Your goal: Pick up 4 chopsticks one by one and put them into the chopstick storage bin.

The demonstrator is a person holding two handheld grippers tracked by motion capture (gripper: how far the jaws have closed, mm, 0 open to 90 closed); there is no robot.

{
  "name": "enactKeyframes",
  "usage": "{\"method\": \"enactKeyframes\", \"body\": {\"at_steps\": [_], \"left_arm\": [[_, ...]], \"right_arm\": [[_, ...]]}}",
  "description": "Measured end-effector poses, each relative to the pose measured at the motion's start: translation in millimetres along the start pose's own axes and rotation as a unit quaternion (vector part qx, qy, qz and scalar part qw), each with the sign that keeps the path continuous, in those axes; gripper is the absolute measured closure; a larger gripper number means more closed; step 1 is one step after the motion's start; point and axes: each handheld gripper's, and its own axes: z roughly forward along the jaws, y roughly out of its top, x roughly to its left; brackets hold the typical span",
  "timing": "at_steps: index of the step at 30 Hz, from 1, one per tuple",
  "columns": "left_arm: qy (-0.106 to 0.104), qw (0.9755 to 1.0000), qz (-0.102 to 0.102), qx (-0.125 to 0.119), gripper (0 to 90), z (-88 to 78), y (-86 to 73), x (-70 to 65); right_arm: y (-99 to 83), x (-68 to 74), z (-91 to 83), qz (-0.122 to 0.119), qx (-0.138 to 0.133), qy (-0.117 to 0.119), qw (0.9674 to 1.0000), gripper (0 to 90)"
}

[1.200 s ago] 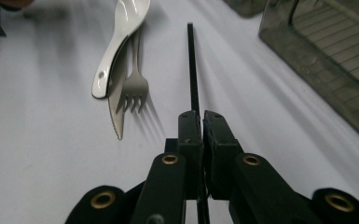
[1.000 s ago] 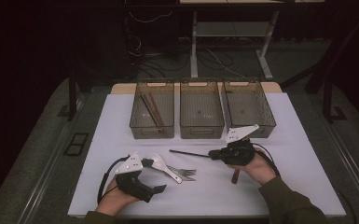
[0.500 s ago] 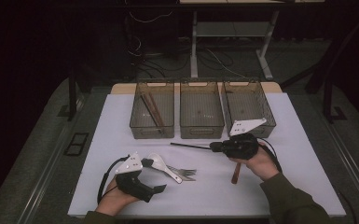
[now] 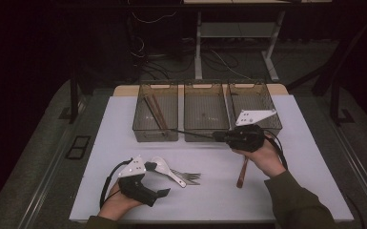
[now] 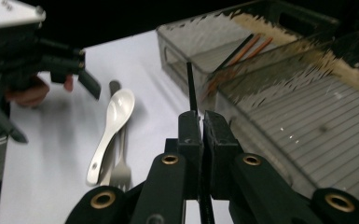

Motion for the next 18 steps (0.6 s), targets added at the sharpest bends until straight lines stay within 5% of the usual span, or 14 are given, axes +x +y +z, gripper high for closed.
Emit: {"method": "enactKeyframes", "body": {"at_steps": [9,18], "left_arm": [[-0.003,1.0000,0.000,-0.001,0.0,0.2,0.2,-0.1],[-0.005,1.0000,-0.001,-0.001,0.0,0.8,0.3,0.3]], "right_arm": [[37.5,-8.7,3.7,-0.005,-0.028,-0.028,0.9992,85.9],[60.1,-24.6,32.7,0.013,-0.024,-0.054,0.9982,85.9]]}}
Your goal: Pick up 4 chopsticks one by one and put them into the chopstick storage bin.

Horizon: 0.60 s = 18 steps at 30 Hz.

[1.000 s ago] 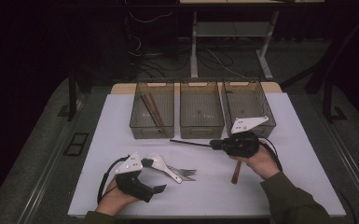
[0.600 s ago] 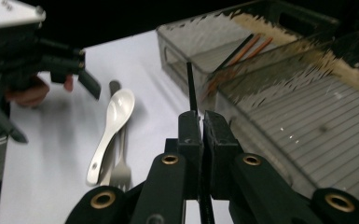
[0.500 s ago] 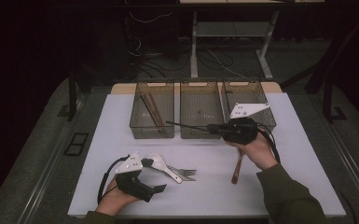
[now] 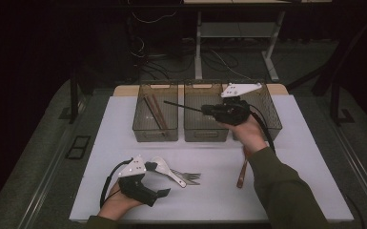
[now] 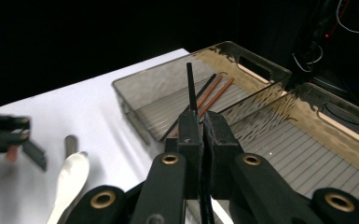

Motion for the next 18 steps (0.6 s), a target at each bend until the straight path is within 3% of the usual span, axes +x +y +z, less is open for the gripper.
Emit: {"method": "enactKeyframes", "body": {"at_steps": [9,18], "left_arm": [[-0.003,1.0000,0.000,-0.003,0.0,-0.5,0.7,-0.2],[-0.006,0.9999,-0.002,-0.009,0.0,-1.3,0.7,-0.3]], "right_arm": [[14.8,-2.3,49.9,0.005,0.024,-0.026,0.9994,85.8],[18.2,1.0,110.2,0.001,0.075,-0.052,0.9958,85.8]]}}
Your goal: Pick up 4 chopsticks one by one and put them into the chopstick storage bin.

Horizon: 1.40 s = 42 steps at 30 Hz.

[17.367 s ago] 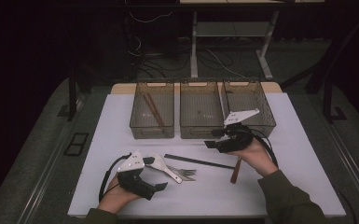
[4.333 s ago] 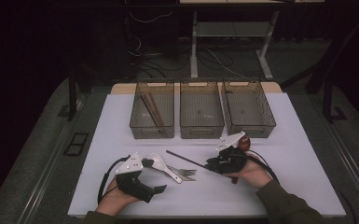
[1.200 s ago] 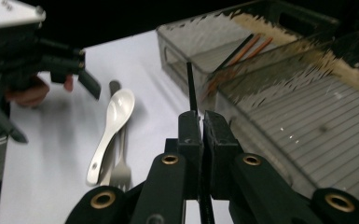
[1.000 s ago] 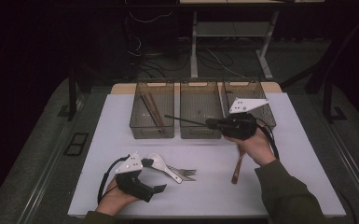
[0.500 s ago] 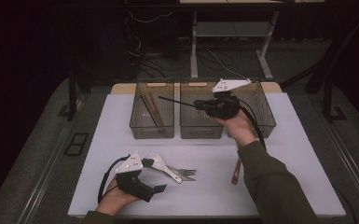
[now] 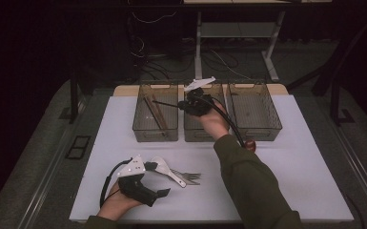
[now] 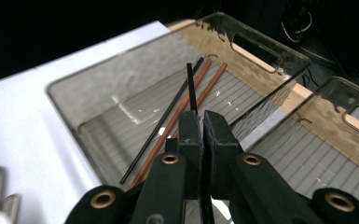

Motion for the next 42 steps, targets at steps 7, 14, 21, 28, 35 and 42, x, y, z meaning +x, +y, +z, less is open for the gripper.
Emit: {"method": "enactKeyframes", "body": {"at_steps": [7,14,21,28,35,42], "left_arm": [[-0.001,1.0000,0.002,0.001,0.0,-0.1,0.3,0.4],[-0.002,1.0000,0.000,-0.001,0.0,-0.4,0.6,0.6],[-0.004,1.0000,-0.001,-0.003,0.0,-0.9,0.4,1.3],[-0.003,1.0000,-0.001,-0.002,0.0,-0.9,0.3,1.1],[-0.001,1.0000,0.000,0.001,0.0,-1.0,-0.2,1.6],[0.001,1.0000,-0.002,0.001,0.0,-0.8,-0.3,1.6]], "right_arm": [[4.8,7.5,35.0,0.005,0.028,-0.005,0.9996,85.7],[9.6,12.2,59.9,0.015,0.044,-0.015,0.9988,85.7],[14.2,17.4,76.5,0.017,0.051,-0.015,0.9984,84.9],[18.8,18.5,72.3,0.025,0.050,-0.002,0.9985,61.9],[21.7,16.3,47.4,0.036,0.039,0.032,0.9981,45.2],[8.0,11.2,5.6,0.038,0.016,0.065,0.9970,40.0]]}}
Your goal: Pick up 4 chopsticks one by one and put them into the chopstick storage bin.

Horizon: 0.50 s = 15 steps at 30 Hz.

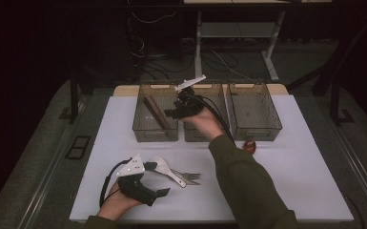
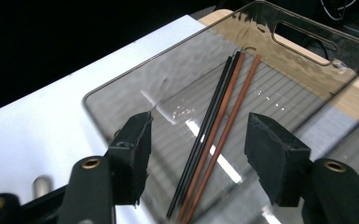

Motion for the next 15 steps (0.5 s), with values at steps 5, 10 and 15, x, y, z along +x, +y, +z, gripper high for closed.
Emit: {"method": "enactKeyframes", "body": {"at_steps": [5,10,15], "left_arm": [[0.000,1.0000,-0.002,-0.002,0.0,0.3,-0.3,1.6],[0.001,1.0000,-0.008,-0.002,0.0,2.3,0.2,3.9],[0.000,1.0000,-0.004,0.001,0.0,4.3,1.8,3.7]], "right_arm": [[-17.5,-4.6,-30.9,0.001,-0.014,0.020,0.9997,36.9],[-39.3,-9.0,-56.2,0.002,-0.029,0.029,0.9992,35.3],[-65.0,-12.8,-77.3,0.002,-0.040,0.022,0.9990,32.7]]}}
